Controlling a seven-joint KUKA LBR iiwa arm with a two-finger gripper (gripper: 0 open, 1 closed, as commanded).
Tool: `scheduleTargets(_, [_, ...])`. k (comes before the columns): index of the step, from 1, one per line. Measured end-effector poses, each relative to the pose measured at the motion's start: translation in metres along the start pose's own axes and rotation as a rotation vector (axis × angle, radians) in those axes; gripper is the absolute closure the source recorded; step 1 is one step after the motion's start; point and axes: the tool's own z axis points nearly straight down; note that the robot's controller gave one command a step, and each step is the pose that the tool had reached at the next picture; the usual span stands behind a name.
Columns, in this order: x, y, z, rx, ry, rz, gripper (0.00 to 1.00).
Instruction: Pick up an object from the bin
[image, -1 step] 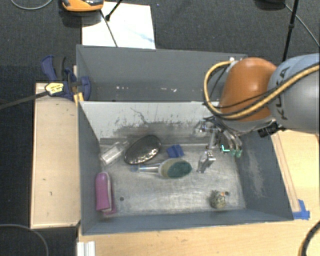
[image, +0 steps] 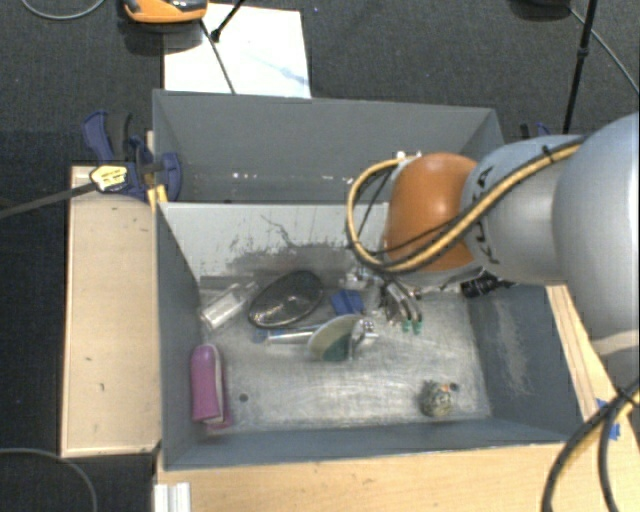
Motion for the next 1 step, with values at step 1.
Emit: scheduleTargets(1, [0.0127, 0.001, 0.0064, 0.0, -0.012, -0.24, 0.0])
